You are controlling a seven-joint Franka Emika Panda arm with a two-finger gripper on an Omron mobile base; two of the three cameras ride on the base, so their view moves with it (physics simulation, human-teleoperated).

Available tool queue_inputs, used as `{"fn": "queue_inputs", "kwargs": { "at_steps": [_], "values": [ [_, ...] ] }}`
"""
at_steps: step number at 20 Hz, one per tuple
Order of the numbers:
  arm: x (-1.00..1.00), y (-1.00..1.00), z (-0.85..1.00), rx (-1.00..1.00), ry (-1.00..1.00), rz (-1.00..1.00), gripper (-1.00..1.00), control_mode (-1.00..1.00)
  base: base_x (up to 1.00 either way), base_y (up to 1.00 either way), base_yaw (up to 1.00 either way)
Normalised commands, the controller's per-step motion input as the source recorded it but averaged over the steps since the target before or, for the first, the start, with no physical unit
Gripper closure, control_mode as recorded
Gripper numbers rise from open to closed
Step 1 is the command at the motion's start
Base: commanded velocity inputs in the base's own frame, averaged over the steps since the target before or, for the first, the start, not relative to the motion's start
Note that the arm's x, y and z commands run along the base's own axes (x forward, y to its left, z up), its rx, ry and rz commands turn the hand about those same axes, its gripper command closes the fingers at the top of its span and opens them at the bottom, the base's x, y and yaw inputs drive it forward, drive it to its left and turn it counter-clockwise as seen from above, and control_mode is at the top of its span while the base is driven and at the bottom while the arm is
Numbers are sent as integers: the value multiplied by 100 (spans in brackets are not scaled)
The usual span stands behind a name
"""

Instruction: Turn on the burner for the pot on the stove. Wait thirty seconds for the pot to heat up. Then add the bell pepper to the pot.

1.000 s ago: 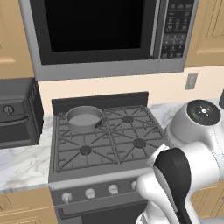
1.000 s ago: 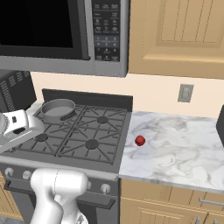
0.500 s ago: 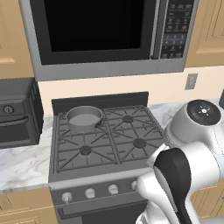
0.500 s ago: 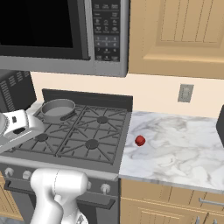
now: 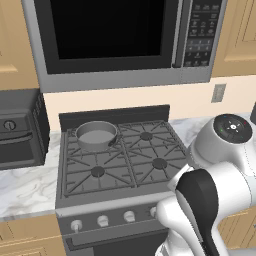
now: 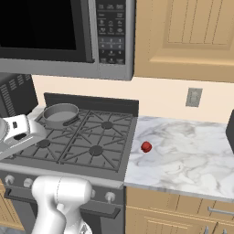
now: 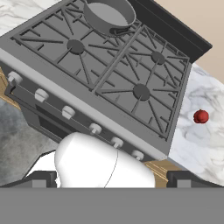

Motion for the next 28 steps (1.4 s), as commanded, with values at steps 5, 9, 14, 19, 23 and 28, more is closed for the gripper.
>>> {"fn": "queue_inputs", "kwargs": {
  "at_steps": [5,9,14,19,23,28],
  "values": [
    [0,0,0,0,0,0,-100,-100,0,0,0],
    [0,0,0,0,0,0,-100,-100,0,0,0],
    [0,0,0,0,0,0,-100,-100,0,0,0],
    [0,0,0,0,0,0,-100,-100,0,0,0],
    [0,0,0,0,0,0,-100,-100,0,0,0],
    [0,0,0,0,0,0,-100,-100,0,0,0]
  ]
}}
